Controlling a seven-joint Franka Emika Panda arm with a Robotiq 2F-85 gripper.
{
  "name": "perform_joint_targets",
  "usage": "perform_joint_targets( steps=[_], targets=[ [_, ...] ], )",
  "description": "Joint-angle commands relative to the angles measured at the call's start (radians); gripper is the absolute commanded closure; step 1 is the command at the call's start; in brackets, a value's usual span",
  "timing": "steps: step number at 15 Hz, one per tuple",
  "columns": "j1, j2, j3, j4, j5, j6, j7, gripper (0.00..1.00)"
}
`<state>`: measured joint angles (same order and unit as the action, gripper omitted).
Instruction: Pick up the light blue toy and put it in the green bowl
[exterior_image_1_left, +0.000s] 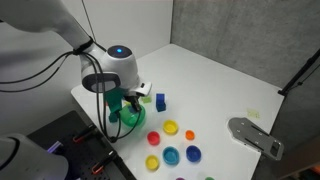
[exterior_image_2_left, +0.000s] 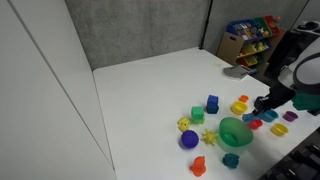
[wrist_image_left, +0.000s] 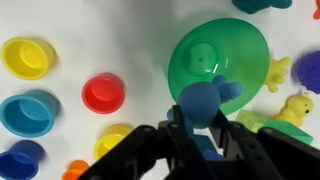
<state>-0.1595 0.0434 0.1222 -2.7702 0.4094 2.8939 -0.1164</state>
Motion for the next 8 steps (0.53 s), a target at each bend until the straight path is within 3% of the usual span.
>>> perform_joint_targets(
  steps=[1, 8],
  targets=[
    [0.031, -0.014, 0.022, 0.004, -0.016, 0.016, 0.056, 0.90],
    [0.044, 0.122, 0.019, 0.058, -0.009, 0.074, 0.042, 0.90]
  ],
)
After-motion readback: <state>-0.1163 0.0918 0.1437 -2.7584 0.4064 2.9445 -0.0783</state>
